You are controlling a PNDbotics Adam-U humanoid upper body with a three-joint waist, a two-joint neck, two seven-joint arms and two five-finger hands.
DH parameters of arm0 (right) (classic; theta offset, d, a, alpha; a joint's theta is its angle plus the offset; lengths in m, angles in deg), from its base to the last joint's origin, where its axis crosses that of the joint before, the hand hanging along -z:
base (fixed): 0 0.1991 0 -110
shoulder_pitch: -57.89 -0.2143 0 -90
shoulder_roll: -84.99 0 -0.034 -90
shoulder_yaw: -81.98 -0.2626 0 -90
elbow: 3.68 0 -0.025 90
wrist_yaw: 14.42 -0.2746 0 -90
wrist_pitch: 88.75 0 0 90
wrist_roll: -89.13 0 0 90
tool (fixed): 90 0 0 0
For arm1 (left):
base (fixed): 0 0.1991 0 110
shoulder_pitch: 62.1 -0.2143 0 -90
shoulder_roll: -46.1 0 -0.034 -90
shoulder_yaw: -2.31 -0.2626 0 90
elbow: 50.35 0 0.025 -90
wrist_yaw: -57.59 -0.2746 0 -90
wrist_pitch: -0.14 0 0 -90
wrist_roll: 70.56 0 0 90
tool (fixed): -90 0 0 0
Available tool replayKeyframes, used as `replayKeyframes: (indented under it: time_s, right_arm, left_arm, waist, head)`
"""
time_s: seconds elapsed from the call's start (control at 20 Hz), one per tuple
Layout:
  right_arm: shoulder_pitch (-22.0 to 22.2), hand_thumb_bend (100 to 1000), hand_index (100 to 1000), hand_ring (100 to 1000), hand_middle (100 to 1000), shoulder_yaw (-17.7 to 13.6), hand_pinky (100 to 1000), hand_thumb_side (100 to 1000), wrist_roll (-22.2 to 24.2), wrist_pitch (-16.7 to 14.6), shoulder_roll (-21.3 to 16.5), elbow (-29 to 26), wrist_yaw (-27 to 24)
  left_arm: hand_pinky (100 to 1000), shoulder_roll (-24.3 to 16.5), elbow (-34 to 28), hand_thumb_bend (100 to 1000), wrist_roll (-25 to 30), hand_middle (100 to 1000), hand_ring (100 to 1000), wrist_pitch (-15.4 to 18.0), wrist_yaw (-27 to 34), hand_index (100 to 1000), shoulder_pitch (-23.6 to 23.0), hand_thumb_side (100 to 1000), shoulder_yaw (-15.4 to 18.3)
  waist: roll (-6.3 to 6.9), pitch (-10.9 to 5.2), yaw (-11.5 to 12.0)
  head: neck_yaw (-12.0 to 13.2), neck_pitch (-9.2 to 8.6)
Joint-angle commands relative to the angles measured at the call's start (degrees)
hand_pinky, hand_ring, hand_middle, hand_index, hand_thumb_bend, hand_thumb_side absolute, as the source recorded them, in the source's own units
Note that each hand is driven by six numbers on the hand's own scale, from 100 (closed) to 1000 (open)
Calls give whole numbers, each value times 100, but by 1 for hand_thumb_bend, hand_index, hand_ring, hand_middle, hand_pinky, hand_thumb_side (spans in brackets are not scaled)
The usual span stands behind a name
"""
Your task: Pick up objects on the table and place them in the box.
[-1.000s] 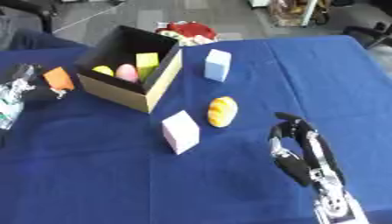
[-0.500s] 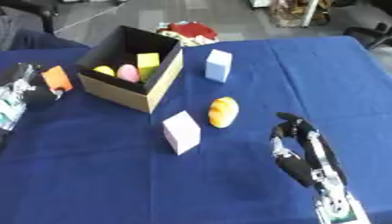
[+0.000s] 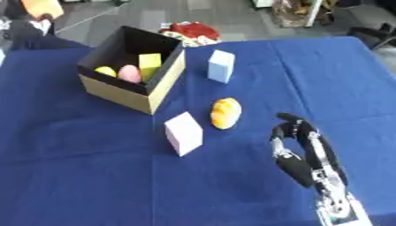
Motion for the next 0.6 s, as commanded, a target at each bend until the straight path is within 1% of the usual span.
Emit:
replayKeyframes:
  time_s: [0.05,0.2,0.35,0.4,0.55,0.6]
  right_arm:
    - [-32,100,818,586,571,-25,810,310,11,-7,-74,-50,24]
    - [-34,100,818,585,571,-22,810,309,13,-9,-62,-47,19]
    - [-34,100,818,585,571,-17,811,310,18,-10,-57,-45,12]
    - [-34,100,818,585,571,-15,811,310,22,-11,-54,-45,10]
    - [-36,100,818,585,571,-17,811,309,25,-14,-48,-47,7]
    - [-36,100,817,585,571,-18,811,308,25,-14,-47,-46,7]
  left_arm:
    - [596,67,-65,321,343,409,453,162,-151,621,235,154,-251]
    - [611,319,363,342,758,432,471,382,-540,640,307,171,-433]
    - [627,537,748,363,995,460,494,558,-894,663,342,182,-488]
    - [637,598,861,379,1043,484,514,600,-1007,682,343,192,-499]
    - [675,708,1085,462,1160,573,586,720,-1302,758,327,253,-527]
    - [694,720,1114,516,1199,612,616,763,-1380,793,315,304,-541]
  waist:
    - [-5,-66,-35]
    - [-6,-65,-79]
    - [-9,-61,-102]
    - [-11,-60,-108]
    - [-15,-58,-115]
    - [-16,-58,-112]
  head:
    - [-17,-56]
    - [-5,-56]
    - [-10,-53]
    - [-6,-55]
    - [-11,-54]
    - [-14,-53]
